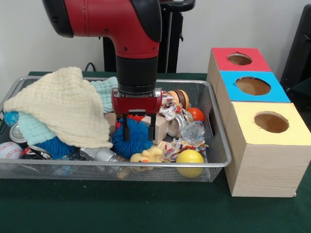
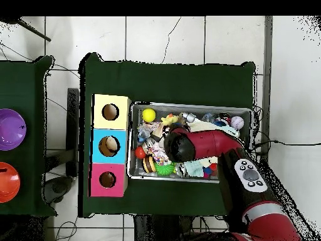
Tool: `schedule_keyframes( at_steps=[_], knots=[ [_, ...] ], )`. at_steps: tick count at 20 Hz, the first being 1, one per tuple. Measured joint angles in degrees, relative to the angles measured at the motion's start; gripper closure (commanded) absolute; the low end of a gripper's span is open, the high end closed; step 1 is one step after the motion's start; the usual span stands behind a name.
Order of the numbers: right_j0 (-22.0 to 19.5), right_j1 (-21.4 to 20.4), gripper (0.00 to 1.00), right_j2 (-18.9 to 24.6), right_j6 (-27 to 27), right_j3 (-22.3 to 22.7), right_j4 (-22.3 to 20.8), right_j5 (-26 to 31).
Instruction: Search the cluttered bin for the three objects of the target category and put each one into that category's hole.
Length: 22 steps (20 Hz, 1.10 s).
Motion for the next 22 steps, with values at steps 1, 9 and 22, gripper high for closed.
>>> schedule_keyframes(
  at_steps=[1,9,22],
  knots=[
    [0.01,0.0,0.0,0.05,0.0,0.0,-0.26,0.0],
    [0.08,0.1,0.0,0.12,0.0,0.0,-1.21,-0.02],
    [0.37,0.67,0.0,0.07,0.0,0.0,1.47,-0.05]
  ],
)
